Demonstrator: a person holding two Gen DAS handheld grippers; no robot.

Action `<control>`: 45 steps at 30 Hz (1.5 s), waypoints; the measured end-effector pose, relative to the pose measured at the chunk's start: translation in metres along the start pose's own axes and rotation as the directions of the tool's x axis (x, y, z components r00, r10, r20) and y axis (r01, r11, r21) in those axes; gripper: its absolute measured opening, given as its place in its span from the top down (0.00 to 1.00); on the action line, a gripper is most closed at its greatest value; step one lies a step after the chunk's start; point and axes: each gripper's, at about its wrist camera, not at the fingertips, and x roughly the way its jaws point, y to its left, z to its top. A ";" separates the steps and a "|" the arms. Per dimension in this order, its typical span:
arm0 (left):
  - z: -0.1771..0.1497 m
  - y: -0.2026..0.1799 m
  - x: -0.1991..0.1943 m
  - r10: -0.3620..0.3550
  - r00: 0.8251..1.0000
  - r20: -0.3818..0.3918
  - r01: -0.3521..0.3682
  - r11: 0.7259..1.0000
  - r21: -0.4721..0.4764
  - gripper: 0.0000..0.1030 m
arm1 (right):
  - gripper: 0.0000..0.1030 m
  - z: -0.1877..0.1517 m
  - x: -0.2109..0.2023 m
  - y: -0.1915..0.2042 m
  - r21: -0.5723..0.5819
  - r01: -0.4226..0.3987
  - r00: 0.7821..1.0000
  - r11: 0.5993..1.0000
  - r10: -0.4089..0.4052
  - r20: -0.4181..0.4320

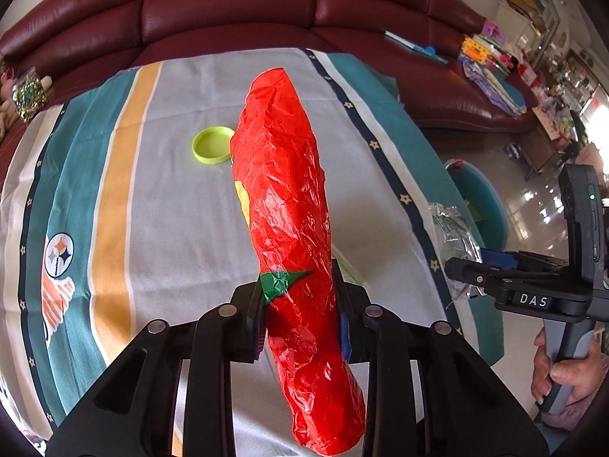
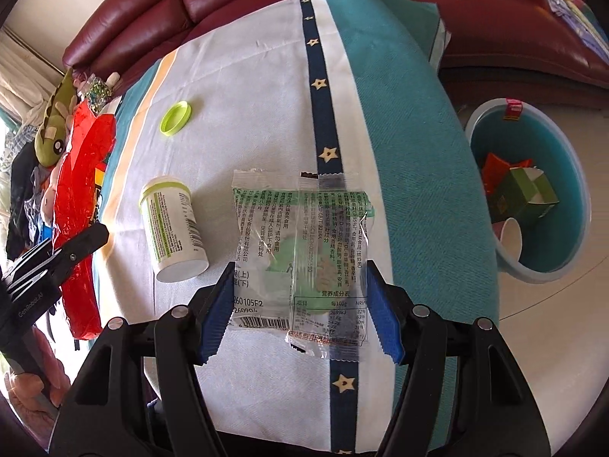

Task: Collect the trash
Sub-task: 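Carry the wrapper and packet over the teal bin and release both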

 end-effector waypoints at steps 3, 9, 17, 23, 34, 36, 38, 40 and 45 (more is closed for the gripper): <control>0.008 -0.020 0.003 -0.014 1.000 0.001 0.014 0.999 0.032 0.72 | 0.40 0.001 -0.008 -0.015 0.017 0.006 1.000 1.000 -0.006 0.018; 0.025 -0.066 0.014 -0.054 0.999 -0.009 0.055 0.993 0.100 0.71 | 0.40 0.000 -0.021 -0.054 0.080 0.003 0.998 0.997 -0.008 0.054; 0.046 -0.148 0.041 -0.111 0.993 -0.046 0.118 0.966 0.229 0.71 | 0.40 0.003 -0.066 -0.147 0.250 0.020 0.987 0.968 -0.059 0.150; 0.058 -0.210 0.070 -0.165 0.982 -0.096 0.186 0.935 0.301 0.70 | 0.40 0.000 -0.095 -0.216 0.371 0.038 0.973 0.928 -0.118 0.197; 0.079 -0.289 0.135 -0.235 0.957 -0.170 0.281 0.894 0.350 0.70 | 0.39 0.013 -0.087 -0.271 0.452 0.049 0.975 0.891 -0.140 0.170; 0.083 -0.296 0.146 -0.248 0.953 -0.175 0.295 0.889 0.350 0.69 | 0.39 0.012 -0.088 -0.275 0.464 0.050 0.974 0.885 -0.145 0.171; 0.087 -0.305 0.157 -0.260 0.947 -0.186 0.311 0.885 0.347 0.68 | 0.39 0.013 -0.087 -0.280 0.470 0.054 0.975 0.881 -0.149 0.167; 0.089 -0.310 0.168 -0.266 0.943 -0.199 0.322 0.882 0.345 0.65 | 0.39 0.015 -0.084 -0.283 0.474 0.061 0.976 0.878 -0.152 0.157; 0.094 -0.316 0.191 -0.269 0.941 -0.206 0.326 0.885 0.332 0.28 | 0.39 0.022 -0.082 -0.287 0.488 0.077 0.976 0.870 -0.165 0.139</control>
